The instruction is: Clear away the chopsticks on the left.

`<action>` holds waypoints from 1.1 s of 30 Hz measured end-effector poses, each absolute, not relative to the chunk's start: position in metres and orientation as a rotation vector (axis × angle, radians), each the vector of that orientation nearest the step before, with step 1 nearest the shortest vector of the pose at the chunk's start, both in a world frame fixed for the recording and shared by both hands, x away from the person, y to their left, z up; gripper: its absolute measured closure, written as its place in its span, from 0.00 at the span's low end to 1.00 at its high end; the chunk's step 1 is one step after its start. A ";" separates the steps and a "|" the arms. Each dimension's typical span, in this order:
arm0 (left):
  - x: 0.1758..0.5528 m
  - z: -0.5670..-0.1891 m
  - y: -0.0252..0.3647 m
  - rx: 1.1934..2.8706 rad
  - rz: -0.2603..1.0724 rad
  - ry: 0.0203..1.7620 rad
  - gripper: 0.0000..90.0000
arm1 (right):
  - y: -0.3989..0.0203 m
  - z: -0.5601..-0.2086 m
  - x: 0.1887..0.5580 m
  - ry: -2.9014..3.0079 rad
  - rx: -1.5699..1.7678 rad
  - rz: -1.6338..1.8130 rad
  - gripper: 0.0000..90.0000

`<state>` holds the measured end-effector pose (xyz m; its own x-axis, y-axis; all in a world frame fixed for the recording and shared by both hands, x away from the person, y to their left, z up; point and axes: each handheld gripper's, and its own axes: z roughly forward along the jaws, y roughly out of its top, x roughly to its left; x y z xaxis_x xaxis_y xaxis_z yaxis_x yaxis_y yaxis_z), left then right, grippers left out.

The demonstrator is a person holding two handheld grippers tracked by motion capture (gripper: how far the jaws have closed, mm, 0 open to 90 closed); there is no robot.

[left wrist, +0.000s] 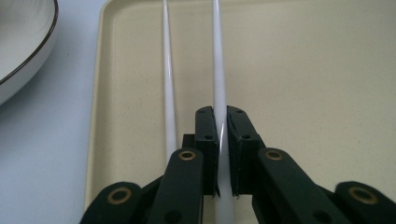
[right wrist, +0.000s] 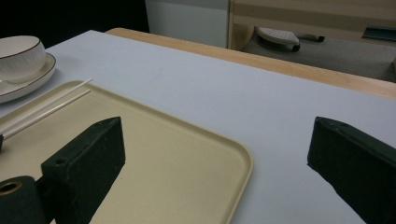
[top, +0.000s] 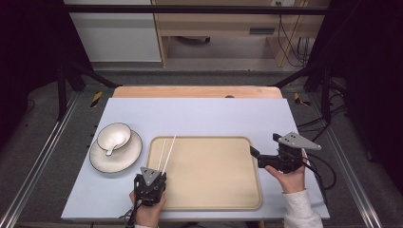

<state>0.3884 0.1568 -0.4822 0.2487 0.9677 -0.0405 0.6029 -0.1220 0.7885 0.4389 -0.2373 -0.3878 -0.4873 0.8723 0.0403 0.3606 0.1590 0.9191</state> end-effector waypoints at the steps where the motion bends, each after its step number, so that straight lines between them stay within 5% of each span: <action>1: 0.388 -0.482 0.157 1.817 0.658 1.439 0.93 | -0.237 -0.388 0.439 1.929 1.171 1.308 0.05; 24: 0.393 -0.479 0.154 1.864 0.627 1.435 0.90 | -0.236 -0.391 0.441 1.942 1.176 1.300 0.05; 33: 0.398 -0.451 0.171 1.821 0.609 1.312 0.75 | -0.243 -0.387 0.438 1.902 1.184 1.323 0.05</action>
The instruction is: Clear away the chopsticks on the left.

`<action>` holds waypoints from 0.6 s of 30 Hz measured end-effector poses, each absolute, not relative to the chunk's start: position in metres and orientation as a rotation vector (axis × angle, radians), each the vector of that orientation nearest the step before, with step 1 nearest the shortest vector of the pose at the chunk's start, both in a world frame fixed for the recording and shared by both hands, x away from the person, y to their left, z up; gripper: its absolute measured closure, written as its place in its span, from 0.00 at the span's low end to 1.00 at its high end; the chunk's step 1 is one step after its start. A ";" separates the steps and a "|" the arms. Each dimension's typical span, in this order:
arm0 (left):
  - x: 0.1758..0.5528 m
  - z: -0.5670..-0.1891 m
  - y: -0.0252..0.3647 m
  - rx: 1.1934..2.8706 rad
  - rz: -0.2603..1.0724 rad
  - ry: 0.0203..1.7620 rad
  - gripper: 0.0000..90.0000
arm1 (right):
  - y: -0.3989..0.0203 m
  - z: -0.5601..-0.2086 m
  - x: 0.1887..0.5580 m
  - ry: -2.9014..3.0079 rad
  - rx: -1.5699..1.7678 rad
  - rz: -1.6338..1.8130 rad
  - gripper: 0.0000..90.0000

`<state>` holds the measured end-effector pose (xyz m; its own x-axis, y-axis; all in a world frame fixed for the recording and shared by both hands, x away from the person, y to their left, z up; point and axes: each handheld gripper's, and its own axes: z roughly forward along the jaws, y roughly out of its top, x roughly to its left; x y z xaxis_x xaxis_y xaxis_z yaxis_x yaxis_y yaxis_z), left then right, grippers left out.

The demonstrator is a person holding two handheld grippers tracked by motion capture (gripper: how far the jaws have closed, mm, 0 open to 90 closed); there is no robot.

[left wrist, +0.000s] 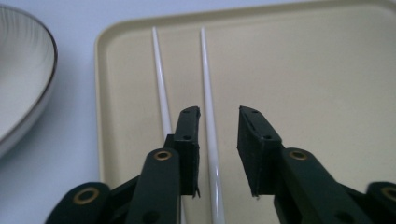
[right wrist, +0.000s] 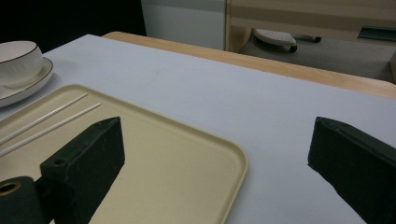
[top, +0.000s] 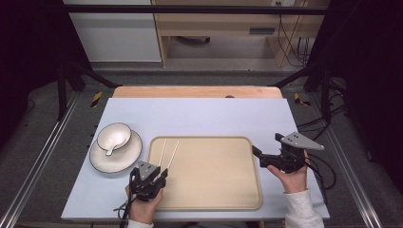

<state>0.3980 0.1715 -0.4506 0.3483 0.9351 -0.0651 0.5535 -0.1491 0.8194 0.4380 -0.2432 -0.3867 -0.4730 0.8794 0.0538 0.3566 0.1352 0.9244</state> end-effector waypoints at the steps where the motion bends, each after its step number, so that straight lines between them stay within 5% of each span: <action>1: 0.399 -0.446 0.176 1.817 0.604 1.285 0.73 | -0.244 -0.386 0.438 1.901 1.179 1.322 0.05; 18: 0.405 -0.424 0.245 1.848 0.556 1.107 0.37 | -0.254 -0.386 0.436 1.870 1.202 1.326 0.05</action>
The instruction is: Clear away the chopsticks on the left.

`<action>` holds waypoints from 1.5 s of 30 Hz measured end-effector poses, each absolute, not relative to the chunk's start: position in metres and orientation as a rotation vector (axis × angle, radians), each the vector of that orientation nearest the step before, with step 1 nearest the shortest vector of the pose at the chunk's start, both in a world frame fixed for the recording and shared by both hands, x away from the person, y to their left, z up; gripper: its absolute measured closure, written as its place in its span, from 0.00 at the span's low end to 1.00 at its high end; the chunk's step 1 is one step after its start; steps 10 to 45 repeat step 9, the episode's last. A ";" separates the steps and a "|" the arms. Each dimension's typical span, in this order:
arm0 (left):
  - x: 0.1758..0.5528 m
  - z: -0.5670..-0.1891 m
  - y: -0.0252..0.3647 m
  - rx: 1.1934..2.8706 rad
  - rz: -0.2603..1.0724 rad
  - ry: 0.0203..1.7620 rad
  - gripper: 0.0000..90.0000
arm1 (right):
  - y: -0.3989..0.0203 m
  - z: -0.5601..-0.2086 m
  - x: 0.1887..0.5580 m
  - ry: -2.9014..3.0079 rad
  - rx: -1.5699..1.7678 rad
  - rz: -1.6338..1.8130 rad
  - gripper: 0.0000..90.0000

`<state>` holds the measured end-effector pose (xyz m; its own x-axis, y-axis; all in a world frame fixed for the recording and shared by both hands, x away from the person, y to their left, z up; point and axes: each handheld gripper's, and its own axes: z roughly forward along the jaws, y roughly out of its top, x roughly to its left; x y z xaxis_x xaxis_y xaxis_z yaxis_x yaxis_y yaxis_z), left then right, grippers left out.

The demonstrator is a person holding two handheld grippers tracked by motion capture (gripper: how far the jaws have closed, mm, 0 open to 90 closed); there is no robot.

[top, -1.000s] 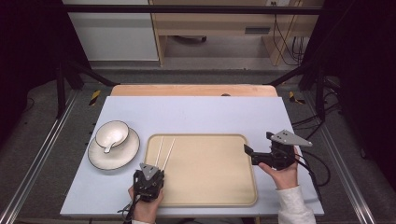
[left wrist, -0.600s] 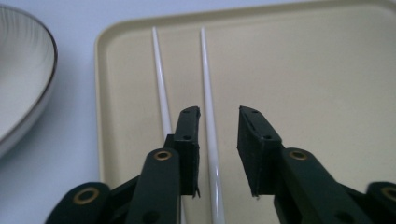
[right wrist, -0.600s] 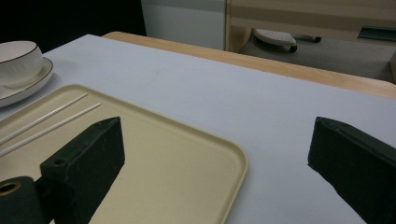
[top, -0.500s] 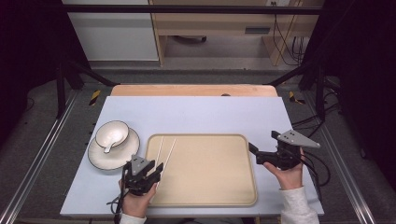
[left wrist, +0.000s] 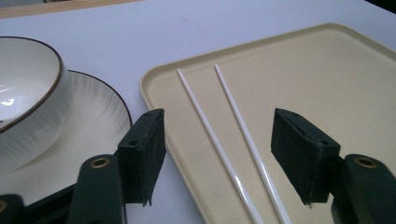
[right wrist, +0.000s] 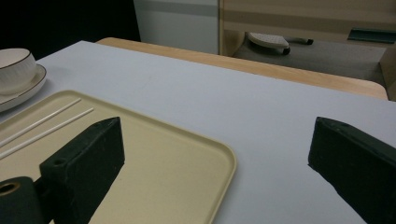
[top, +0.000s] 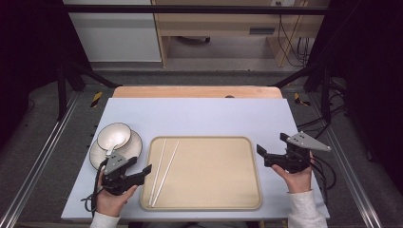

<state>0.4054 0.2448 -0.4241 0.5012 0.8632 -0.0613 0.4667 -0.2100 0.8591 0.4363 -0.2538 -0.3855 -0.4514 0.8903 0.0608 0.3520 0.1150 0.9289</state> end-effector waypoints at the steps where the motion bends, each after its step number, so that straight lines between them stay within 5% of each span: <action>1: 0.406 -0.424 0.247 1.845 0.561 1.106 0.35 | -0.254 -0.386 0.437 1.870 1.205 1.322 0.05; 9: 0.404 -0.424 0.272 1.812 0.582 1.125 0.28 | -0.256 -0.393 0.440 1.889 1.221 1.285 0.05; 45: 0.404 -0.424 0.272 1.812 0.582 1.125 0.28 | -0.256 -0.393 0.440 1.889 1.221 1.285 0.05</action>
